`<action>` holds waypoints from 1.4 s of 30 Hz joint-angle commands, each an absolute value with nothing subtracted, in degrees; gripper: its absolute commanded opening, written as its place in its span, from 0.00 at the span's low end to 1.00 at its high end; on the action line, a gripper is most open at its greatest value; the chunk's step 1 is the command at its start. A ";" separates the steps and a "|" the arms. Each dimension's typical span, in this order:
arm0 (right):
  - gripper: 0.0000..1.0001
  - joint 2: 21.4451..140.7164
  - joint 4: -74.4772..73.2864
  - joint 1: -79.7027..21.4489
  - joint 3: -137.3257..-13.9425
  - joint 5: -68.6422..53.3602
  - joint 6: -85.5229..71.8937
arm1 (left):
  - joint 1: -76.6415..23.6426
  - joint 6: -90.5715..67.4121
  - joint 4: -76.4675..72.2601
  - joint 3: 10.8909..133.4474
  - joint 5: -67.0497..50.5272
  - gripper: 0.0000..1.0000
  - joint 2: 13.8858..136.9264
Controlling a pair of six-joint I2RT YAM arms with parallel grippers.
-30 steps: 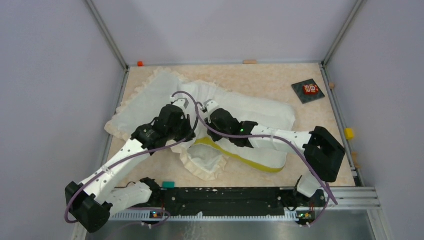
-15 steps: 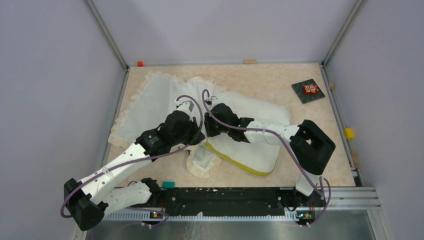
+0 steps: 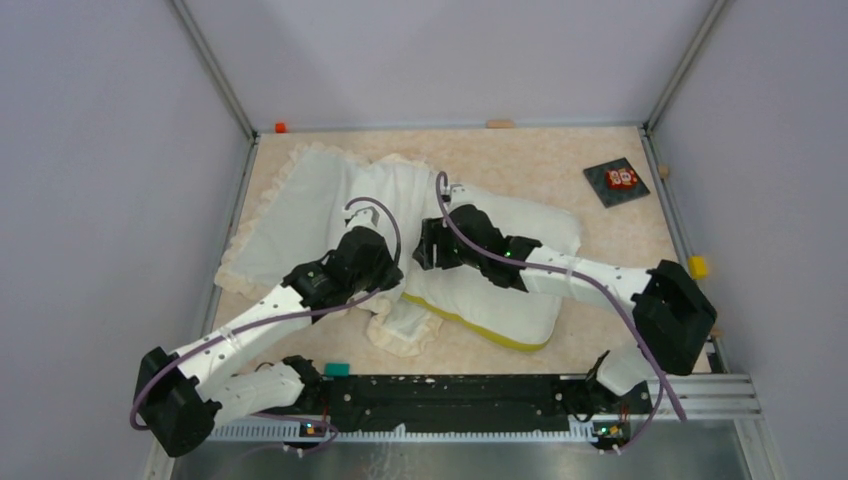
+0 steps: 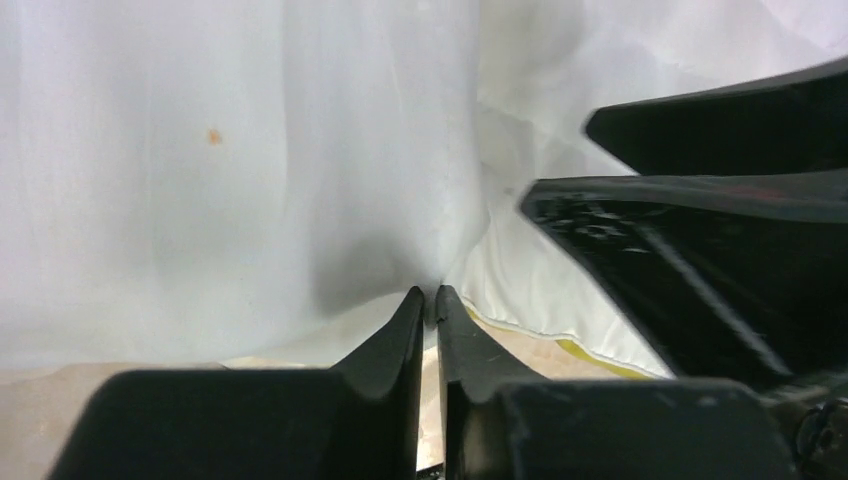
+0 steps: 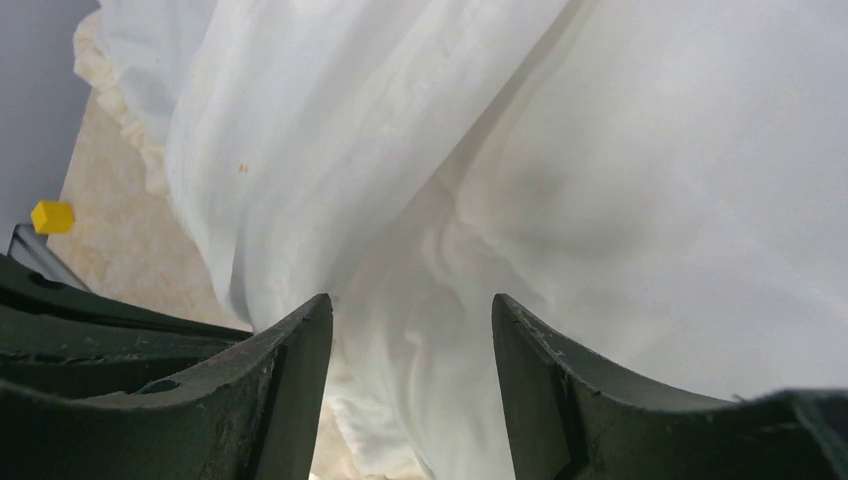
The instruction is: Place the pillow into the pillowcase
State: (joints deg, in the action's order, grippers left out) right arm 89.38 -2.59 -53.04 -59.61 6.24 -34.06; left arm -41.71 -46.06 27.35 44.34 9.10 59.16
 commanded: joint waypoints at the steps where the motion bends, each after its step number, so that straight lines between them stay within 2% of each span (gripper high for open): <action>1: 0.61 83.06 -8.64 -49.51 -58.51 11.48 -30.71 | -41.28 -43.42 25.75 46.97 11.29 0.21 59.22; 2: 0.61 82.51 -8.73 -48.31 -58.85 10.90 -29.72 | -41.23 -42.42 25.94 48.41 11.56 0.30 59.62; 7: 0.66 86.30 -9.44 -41.00 -65.21 10.65 -24.30 | -40.83 -37.64 27.40 56.84 15.06 0.56 64.41; 9: 0.67 89.84 -8.70 -37.28 -68.32 9.58 -22.36 | -39.19 -35.13 27.49 61.71 15.32 0.61 68.14; 11: 0.69 93.83 -8.52 -35.02 -71.96 9.27 -20.12 | -37.57 -32.73 27.23 66.62 16.13 0.70 72.82; 17: 0.71 104.93 -11.89 -32.38 -82.12 12.90 -13.54 | -34.01 -25.93 24.26 81.70 16.39 0.84 90.14; 21: 0.71 107.13 -11.92 -31.64 -81.28 12.87 -15.26 | -33.83 -22.84 24.34 90.83 18.18 0.85 101.57; 23: 0.71 107.83 -10.53 -31.52 -79.43 12.37 -16.83 | -33.80 -21.96 24.47 94.47 20.22 0.84 106.93; 25: 0.66 108.18 -7.83 -30.75 -76.94 9.45 -19.27 | -33.65 -21.69 24.60 97.78 22.72 0.82 111.48; 26: 0.58 108.17 -6.26 -30.09 -75.51 7.53 -20.96 | -33.58 -21.78 24.56 99.23 23.71 0.80 113.34; 27: 0.46 108.05 -4.78 -29.41 -74.18 4.86 -22.75 | -33.44 -21.80 24.34 100.37 24.70 0.79 115.41; 29: 0.15 107.50 -1.26 -28.19 -71.20 0.66 -26.04 | -33.16 -21.45 23.68 102.20 26.16 0.77 117.81; 30: 0.05 107.29 0.37 -27.79 -69.91 -1.07 -27.36 | -33.13 -21.29 23.74 103.15 26.76 0.77 118.91; 31: 0.00 107.05 1.89 -27.63 -69.03 -1.99 -28.50 | -32.99 -21.15 24.13 104.22 27.60 0.76 120.06; 34: 0.00 106.11 5.31 -27.29 -66.47 -3.89 -31.34 | -32.75 -20.63 24.64 105.78 29.01 0.70 122.43; 37: 0.00 105.57 7.77 -26.87 -65.28 -5.96 -33.85 | -32.50 -20.80 24.95 105.35 29.35 0.56 123.06; 42: 0.00 104.47 8.56 -26.81 -65.58 -7.32 -35.37 | -32.47 -19.97 22.94 103.05 26.70 0.09 120.72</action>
